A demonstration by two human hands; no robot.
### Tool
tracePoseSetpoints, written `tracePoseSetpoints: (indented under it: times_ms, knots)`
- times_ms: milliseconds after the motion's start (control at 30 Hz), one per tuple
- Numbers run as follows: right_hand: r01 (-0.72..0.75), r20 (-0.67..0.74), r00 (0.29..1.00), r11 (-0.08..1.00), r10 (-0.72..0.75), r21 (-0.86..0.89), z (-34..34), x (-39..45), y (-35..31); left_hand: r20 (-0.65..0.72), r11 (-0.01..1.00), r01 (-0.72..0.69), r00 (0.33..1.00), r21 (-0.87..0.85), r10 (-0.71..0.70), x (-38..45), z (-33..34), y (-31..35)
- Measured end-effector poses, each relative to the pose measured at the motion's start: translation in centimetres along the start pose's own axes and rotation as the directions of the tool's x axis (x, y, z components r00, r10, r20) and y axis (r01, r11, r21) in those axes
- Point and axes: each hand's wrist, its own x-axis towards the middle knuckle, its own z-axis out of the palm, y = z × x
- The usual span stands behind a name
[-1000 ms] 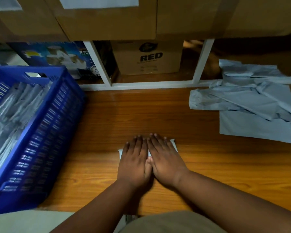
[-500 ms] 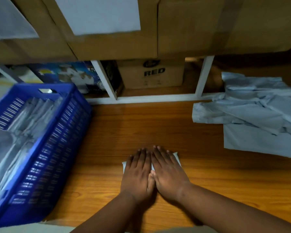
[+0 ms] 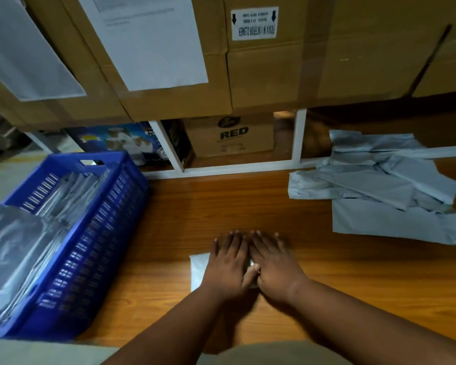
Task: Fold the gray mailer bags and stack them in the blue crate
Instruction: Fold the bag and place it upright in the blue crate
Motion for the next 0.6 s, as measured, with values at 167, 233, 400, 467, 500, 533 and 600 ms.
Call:
tracePoseSetpoints:
  times_ms: [167,233,400,467,500,533,600]
  knots:
    - [0.022,0.043,0.999,1.000,-0.022,-0.016,0.00,0.01,-0.03,-0.012,0.999,-0.008,1.000,0.041,0.009,0.01,1.06,0.61]
    - [0.013,0.049,0.999,1.000,-0.013,-0.003,-0.23,0.04,-0.16,0.000,0.999,-0.016,1.000,0.052,0.016,0.09,1.00,0.63]
    - [0.012,0.030,0.999,1.000,-0.012,-0.003,0.07,0.25,-0.09,-0.036,0.999,-0.022,0.999,0.030,0.023,0.06,0.88,0.71]
    - [0.021,0.030,0.999,1.000,-0.020,-0.005,0.13,0.07,0.05,-0.031,1.000,-0.026,0.999,0.014,0.027,0.00,0.84,0.85]
    - [0.020,0.010,1.000,1.000,-0.020,-0.005,0.25,0.20,0.15,-0.045,0.999,-0.032,0.998,0.014,0.032,0.12,0.89,0.69]
    - [0.017,0.005,1.000,1.000,-0.017,0.000,0.17,0.29,0.14,-0.056,0.999,-0.032,0.998,0.003,0.032,0.13,0.92,0.63]
    - [0.021,0.036,0.999,1.000,-0.021,0.010,-0.24,0.18,-0.02,-0.050,0.999,-0.032,0.998,-0.031,0.031,0.02,0.68,0.69]
